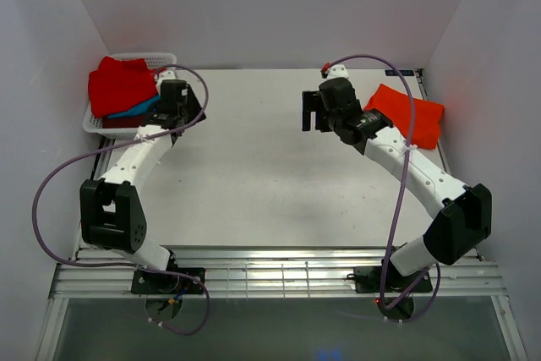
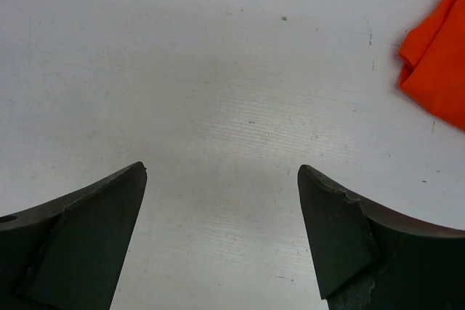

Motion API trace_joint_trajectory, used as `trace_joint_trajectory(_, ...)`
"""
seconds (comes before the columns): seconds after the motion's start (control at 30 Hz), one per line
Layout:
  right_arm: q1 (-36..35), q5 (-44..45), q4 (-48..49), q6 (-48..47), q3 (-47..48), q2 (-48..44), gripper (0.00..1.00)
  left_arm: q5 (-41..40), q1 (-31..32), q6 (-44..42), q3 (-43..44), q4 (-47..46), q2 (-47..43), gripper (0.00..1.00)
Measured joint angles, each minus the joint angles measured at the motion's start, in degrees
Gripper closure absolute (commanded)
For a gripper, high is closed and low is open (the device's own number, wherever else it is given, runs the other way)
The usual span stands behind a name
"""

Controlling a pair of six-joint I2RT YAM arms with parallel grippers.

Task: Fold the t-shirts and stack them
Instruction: Grab the tshirt from the pile

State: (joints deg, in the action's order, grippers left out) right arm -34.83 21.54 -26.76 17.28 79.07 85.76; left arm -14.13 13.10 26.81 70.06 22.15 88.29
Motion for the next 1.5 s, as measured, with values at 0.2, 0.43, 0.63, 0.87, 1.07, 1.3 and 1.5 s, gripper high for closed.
trace_joint_trajectory(0.2,0.00,-0.20,5.33,-3.04,-5.99,-4.66,0.09,-9.16,-9.79,-3.52,8.72,-1.57,9.25,0.29)
trace_joint_trajectory(0.43,0.00,-1.14,9.35,-6.12,-11.41,-5.29,0.09,-11.15,-12.31,-10.45,23.47,-6.69,23.61,0.34)
trace_joint_trajectory(0.63,0.00,-1.38,11.37,-7.28,-11.89,-3.41,0.09,-12.09,-16.63,-15.54,36.39,-9.09,35.87,0.34)
trace_joint_trajectory(0.87,0.26,-2.21,11.89,-8.09,-11.89,2.01,0.09,-11.82,-17.77,-18.84,47.47,-8.41,46.14,0.35)
trace_joint_trajectory(1.07,0.26,-2.99,11.89,-8.48,-11.78,2.97,0.09,-10.10,-17.86,-18.99,48.52,-7.80,48.26,0.47)
trace_joint_trajectory(1.3,0.31,-3.72,11.91,-8.44,-11.76,3.04,0.09,-9.01,-19.10,-17.57,48.37,-7.63,48.46,0.97)
trace_joint_trajectory(1.5,0.31,-4.07,11.89,-8.11,-11.63,3.56,0.09,-8.57,-18.93,-15.37,47.91,-6.75,47.10,1.00)
